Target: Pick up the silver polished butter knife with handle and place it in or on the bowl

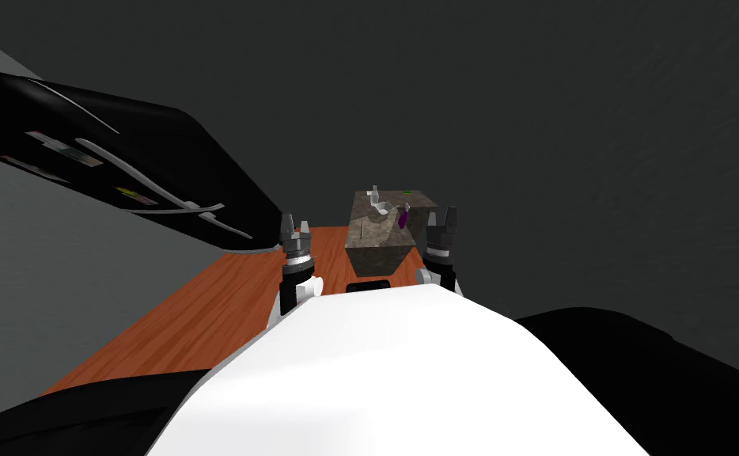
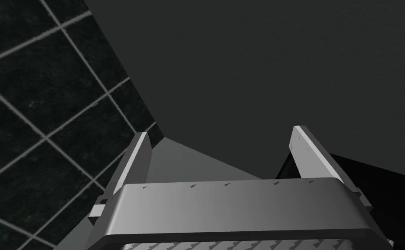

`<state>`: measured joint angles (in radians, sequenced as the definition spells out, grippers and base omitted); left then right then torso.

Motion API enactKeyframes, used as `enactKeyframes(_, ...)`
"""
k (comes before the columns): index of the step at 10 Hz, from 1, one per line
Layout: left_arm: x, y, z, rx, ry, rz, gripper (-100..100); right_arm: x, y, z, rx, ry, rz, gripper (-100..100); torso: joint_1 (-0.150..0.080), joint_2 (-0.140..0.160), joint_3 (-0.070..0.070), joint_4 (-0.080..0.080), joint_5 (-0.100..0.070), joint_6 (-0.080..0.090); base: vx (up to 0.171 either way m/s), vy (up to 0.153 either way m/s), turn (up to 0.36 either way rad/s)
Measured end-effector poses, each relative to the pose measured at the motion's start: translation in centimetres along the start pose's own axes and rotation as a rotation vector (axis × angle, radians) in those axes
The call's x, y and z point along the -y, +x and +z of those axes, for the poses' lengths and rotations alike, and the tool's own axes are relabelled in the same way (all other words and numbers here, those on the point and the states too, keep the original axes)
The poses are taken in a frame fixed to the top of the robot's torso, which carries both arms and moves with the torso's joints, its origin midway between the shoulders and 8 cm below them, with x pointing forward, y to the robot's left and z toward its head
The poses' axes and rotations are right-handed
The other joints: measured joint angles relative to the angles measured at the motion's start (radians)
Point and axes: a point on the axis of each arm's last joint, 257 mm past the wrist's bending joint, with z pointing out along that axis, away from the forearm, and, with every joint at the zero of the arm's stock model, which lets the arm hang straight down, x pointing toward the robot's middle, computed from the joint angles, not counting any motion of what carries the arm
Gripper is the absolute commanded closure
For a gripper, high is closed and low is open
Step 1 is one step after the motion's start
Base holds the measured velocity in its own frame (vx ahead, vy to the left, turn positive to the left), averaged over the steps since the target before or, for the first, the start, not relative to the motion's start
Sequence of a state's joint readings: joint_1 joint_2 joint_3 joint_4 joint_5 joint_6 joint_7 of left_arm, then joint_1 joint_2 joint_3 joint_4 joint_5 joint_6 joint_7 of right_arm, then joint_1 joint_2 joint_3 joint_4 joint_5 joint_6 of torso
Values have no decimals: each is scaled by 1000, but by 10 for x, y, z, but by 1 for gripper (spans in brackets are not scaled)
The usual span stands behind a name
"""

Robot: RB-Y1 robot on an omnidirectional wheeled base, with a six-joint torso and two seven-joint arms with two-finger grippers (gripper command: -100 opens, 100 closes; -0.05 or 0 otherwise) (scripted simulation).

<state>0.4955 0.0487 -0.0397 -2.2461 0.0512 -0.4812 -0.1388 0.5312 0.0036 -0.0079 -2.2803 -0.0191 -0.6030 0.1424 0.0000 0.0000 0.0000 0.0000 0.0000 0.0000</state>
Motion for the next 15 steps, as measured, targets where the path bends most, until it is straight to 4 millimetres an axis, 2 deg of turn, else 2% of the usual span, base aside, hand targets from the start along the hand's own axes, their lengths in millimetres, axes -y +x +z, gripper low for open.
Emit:
enactKeyframes(4,-12,3,1,-67,-28,33,-100,0,0,0,0,0,0,0,-1,0,0,0,0,0,-4,-13,-52)
enactKeyframes(8,-32,3,0,-143,-80,77,-100,0,0,0,0,0,0,0,-1,0,0,0,0,0,-5,-22,-83)
enactKeyframes(12,-63,-1,2,-236,-162,141,-100,0,0,0,0,0,0,0,-2,0,0,0,-1,0,-4,-40,-119)
enactKeyframes(15,-99,-7,-2,-305,-249,202,-100,0,0,0,0,0,0,0,-4,-1,0,0,-1,0,8,-70,-151)
